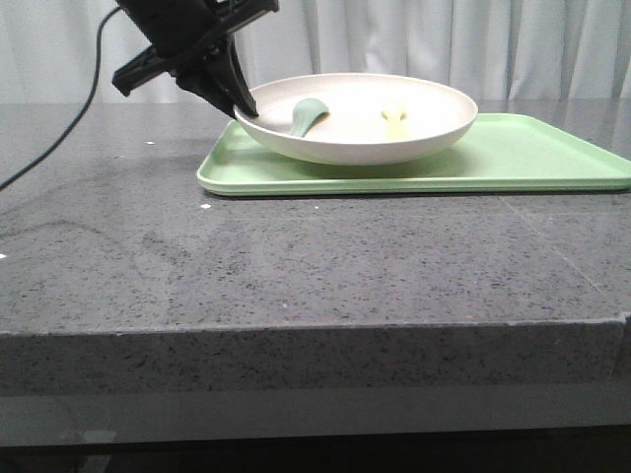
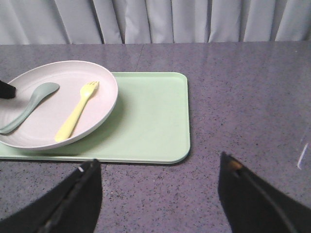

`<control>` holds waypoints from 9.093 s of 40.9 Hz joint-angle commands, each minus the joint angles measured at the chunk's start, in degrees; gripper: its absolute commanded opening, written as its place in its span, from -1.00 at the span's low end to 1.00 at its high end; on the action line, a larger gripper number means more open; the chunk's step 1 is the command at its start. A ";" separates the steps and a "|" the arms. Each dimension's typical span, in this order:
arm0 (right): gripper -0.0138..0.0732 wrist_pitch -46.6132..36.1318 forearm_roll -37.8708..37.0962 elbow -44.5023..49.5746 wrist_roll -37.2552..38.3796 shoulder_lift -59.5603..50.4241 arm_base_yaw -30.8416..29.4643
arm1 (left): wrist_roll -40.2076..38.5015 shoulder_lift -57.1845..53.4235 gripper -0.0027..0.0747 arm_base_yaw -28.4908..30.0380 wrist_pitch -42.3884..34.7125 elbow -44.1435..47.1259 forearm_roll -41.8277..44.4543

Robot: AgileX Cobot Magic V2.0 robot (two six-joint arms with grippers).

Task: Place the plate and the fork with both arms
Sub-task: 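Lift the plate with the left gripper and carry it over the tray, then lower the plate onto the tray and open the left gripper, then raise the left gripper away from the plate, then lower the right gripper onto the yellow fork and close it, then lift the yellow fork out of the plate with the right gripper, then lower the fork onto the tray beside the plate and release, then raise the right gripper away from the tray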

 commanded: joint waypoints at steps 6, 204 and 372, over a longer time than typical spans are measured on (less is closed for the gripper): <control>0.54 -4.13 0.07 -2.24 -0.26 0.67 -0.04 | -3.79 -1.24 -0.98 -2.01 -4.17 -3.24 -2.21; 0.53 17.06 1.85 -57.13 6.86 78.99 13.58 | -4.42 -103.14 -0.98 2.59 -40.35 83.74 36.02; -0.95 1.45 -2.51 -13.73 2.73 23.71 1.21 | -4.42 -103.14 -0.98 2.59 -40.35 83.74 36.02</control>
